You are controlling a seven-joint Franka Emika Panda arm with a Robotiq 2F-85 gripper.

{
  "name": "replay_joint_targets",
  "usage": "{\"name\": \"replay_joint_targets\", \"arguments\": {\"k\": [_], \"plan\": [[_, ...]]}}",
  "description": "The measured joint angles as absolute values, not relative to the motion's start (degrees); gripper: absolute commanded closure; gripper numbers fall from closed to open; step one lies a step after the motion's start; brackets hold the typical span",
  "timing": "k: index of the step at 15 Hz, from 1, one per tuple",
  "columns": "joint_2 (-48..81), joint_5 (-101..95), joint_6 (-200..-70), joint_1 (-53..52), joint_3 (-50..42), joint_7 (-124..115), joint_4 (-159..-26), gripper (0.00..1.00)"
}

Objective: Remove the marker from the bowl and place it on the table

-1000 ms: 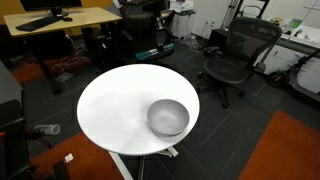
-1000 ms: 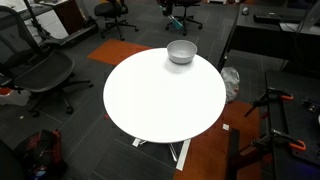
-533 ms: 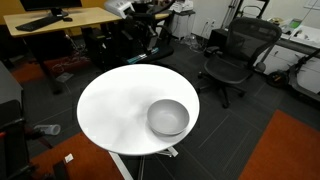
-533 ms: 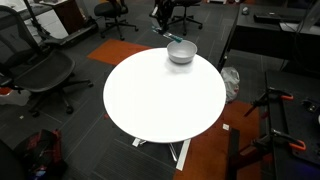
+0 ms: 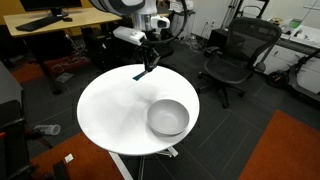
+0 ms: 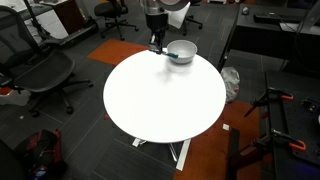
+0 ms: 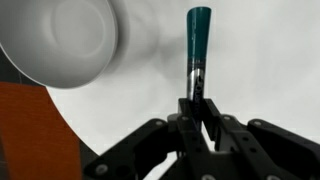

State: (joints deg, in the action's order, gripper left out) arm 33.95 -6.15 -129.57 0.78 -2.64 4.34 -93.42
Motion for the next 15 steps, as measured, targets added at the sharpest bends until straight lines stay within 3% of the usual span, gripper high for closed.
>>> {"name": "replay_joint_targets", "arguments": {"k": [15], "plan": [[49.96,-6.16,-133.47,-2.2,-1.98,3.96,-82.03,0.95]]}}
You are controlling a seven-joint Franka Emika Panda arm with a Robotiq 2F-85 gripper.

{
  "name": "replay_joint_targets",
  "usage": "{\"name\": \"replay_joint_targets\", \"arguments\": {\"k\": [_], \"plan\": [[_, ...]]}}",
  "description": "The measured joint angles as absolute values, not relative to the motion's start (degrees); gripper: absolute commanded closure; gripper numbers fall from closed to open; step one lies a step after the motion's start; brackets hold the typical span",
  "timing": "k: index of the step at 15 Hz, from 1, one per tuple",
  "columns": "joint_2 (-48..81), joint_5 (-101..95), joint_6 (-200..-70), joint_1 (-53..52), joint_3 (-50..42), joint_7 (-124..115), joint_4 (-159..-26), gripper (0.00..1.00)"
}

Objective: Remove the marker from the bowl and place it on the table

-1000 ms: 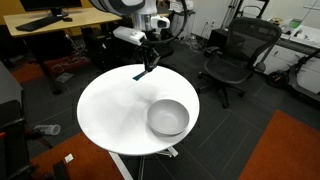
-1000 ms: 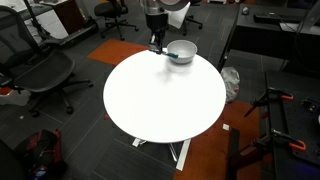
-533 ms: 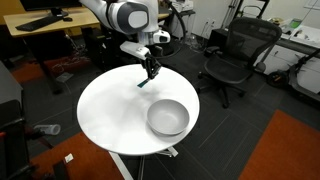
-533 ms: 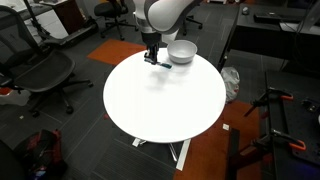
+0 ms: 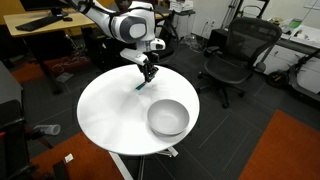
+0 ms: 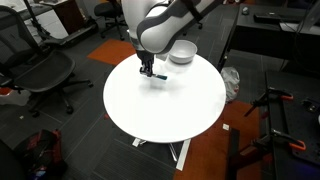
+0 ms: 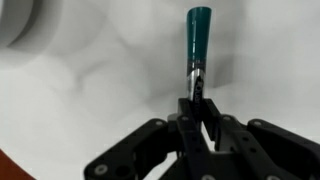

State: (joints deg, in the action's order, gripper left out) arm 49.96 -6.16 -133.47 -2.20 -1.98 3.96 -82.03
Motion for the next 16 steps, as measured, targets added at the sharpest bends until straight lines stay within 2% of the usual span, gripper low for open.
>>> {"name": "replay_joint_targets", "arguments": {"k": [4,5,6,7,13,14,16], "plan": [[52.86,-6.13,-132.33,-3.27,-1.97,3.33,-79.17,0.95],[53.48,-6.13,-131.76,-3.49,-1.97,2.98,-78.43,0.56],[54.03,-6.13,-131.19,-3.7,-1.96,2.85,-77.72,0.56],[54.52,-6.13,-130.57,-3.91,-1.96,2.7,-77.01,0.5],[53.77,-6.13,-129.32,-3.89,-2.43,1.93,-74.17,0.05],[52.6,-6.13,-129.32,-3.43,-2.67,1.93,-74.19,0.01],[49.5,-6.13,-129.31,-2.13,-2.84,2.03,-74.38,0.0]]}}
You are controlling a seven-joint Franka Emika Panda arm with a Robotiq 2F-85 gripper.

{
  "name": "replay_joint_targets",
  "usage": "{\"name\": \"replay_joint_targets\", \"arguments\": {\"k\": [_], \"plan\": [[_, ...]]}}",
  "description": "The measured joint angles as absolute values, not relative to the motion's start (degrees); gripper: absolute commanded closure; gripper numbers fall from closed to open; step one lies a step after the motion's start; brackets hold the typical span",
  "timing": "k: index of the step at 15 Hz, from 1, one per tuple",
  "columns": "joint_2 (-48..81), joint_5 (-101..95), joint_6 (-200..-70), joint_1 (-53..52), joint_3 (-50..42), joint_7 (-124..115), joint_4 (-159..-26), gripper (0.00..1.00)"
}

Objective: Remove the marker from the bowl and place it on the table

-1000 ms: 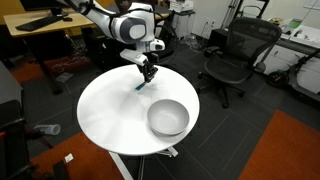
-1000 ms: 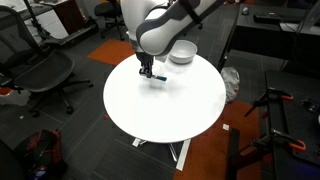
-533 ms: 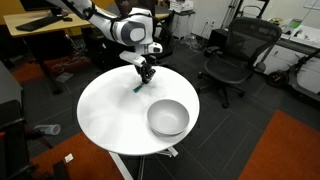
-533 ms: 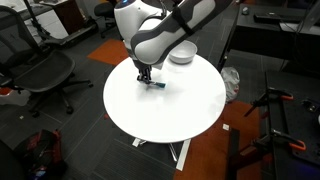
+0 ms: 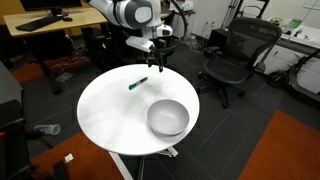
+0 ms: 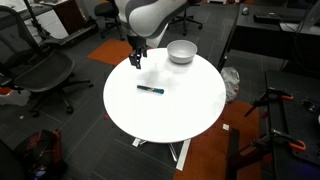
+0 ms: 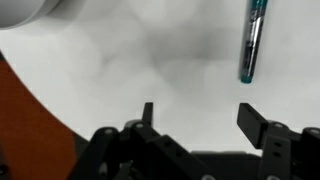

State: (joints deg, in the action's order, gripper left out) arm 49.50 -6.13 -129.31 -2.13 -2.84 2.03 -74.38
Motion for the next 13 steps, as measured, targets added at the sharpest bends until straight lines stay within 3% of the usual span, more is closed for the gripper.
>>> {"name": "replay_joint_targets", "arguments": {"k": [13], "plan": [[30.71,-6.12,-123.81,0.43,-2.72,3.15,-82.73,0.0]]}}
